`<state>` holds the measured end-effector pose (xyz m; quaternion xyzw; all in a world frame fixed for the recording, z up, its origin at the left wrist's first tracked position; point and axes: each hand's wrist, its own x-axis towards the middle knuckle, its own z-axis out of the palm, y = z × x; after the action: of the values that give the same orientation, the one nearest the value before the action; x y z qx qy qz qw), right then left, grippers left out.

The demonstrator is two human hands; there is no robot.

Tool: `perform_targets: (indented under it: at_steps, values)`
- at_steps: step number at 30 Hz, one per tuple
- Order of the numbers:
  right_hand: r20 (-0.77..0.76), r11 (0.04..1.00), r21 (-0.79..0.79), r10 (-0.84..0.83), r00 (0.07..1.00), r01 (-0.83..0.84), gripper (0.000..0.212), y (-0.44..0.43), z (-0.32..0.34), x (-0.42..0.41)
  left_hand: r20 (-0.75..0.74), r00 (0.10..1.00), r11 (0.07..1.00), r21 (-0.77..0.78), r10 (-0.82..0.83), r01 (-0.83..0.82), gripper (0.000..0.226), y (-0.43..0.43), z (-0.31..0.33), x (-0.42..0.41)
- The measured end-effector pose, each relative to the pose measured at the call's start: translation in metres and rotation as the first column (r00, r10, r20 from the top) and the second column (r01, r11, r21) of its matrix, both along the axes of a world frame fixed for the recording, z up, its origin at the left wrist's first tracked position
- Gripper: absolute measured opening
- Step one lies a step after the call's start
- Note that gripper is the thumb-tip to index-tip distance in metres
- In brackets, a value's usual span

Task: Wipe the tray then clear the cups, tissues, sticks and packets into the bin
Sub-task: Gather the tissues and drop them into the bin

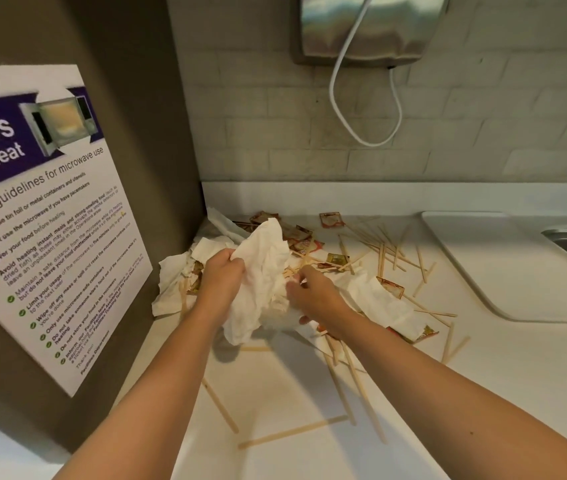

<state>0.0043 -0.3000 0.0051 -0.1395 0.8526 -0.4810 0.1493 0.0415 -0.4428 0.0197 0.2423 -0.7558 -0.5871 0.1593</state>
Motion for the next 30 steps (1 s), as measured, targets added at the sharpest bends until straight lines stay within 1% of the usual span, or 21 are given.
perform_targets:
  at_steps: [3, 5, 7, 8, 10, 11, 12, 14, 17, 20, 22, 24, 26, 28, 29, 30]
  values:
    - [0.182, 0.979, -0.176, -0.067, 0.981, 0.099, 0.005, -0.008, 0.004, 0.002, 0.018, 0.996, 0.995, 0.05, -0.086, 0.085, 0.016, 0.012, -0.006, -0.001]
    - [0.235, 0.95, -0.28, -0.071, 0.969, 0.137, 0.002, -0.012, 0.004, 0.002, 0.031, 0.99, 0.988, 0.073, -0.14, 0.137, 0.014, 0.019, -0.01, -0.001]
    - [0.225, 0.939, -0.325, -0.043, 0.974, 0.116, 0.005, -0.011, 0.003, 0.002, 0.072, 0.977, 0.975, 0.113, -0.201, 0.192, 0.012, 0.021, -0.012, -0.002]
    - [0.209, 0.936, -0.339, -0.023, 0.978, 0.094, 0.007, -0.009, 0.003, 0.002, 0.098, 0.964, 0.961, 0.157, -0.245, 0.228, 0.012, 0.022, -0.011, -0.003]
    - [0.176, 0.925, -0.376, 0.006, 0.984, 0.062, 0.007, -0.005, 0.005, 0.002, 0.154, 0.93, 0.917, 0.283, -0.334, 0.282, 0.022, 0.02, -0.009, -0.006]
    - [0.162, 0.92, -0.386, 0.001, 0.987, 0.062, 0.006, -0.002, 0.005, 0.001, 0.169, 0.911, 0.889, 0.343, -0.376, 0.303, 0.024, 0.02, -0.007, -0.006]
    - [0.148, 0.921, -0.384, -0.013, 0.989, 0.069, 0.005, 0.001, 0.005, -0.001, 0.167, 0.897, 0.863, 0.39, -0.409, 0.321, 0.021, 0.021, -0.005, -0.006]
    - [0.129, 0.926, -0.366, -0.048, 0.99, 0.092, 0.003, 0.004, 0.003, -0.006, 0.122, 0.886, 0.826, 0.436, -0.447, 0.357, 0.016, 0.022, -0.004, -0.008]
    - [0.158, 0.907, -0.409, -0.039, 0.987, 0.101, 0.005, 0.009, 0.001, -0.013, -0.001, 0.887, 0.779, 0.479, -0.462, 0.406, 0.024, 0.03, -0.006, -0.01]
    - [0.198, 0.909, -0.412, 0.019, 0.98, 0.066, 0.008, 0.018, 0.001, -0.025, -0.044, 0.911, 0.804, 0.455, -0.409, 0.383, 0.029, 0.039, -0.009, -0.013]
    - [0.179, 0.932, -0.359, 0.02, 0.984, 0.046, 0.01, 0.029, 0.0, -0.038, -0.055, 0.936, 0.817, 0.471, -0.347, 0.331, 0.033, 0.04, -0.01, -0.016]
    - [0.112, 0.966, -0.248, -0.045, 0.993, 0.072, 0.007, 0.045, -0.001, -0.056, -0.058, 0.961, 0.829, 0.494, -0.27, 0.262, 0.03, 0.039, -0.01, -0.018]
    - [0.047, 0.978, -0.105, -0.175, 0.983, 0.18, 0.019, 0.064, -0.01, -0.076, -0.041, 0.979, 0.851, 0.487, -0.201, 0.195, 0.027, 0.035, -0.009, -0.02]
    - [-0.048, 0.945, 0.089, -0.311, 0.949, 0.314, 0.034, 0.082, -0.021, -0.095, -0.019, 0.991, 0.878, 0.462, -0.136, 0.13, 0.028, 0.034, -0.009, -0.023]
    - [-0.095, 0.918, 0.2, -0.331, 0.939, 0.343, 0.043, 0.088, -0.026, -0.101, -0.01, 0.994, 0.884, 0.456, -0.109, 0.102, 0.032, 0.034, -0.009, -0.025]
    - [-0.129, 0.887, 0.314, -0.312, 0.941, 0.337, 0.052, 0.093, -0.031, -0.105, -0.003, 0.996, 0.885, 0.458, -0.087, 0.078, 0.035, 0.034, -0.01, -0.028]
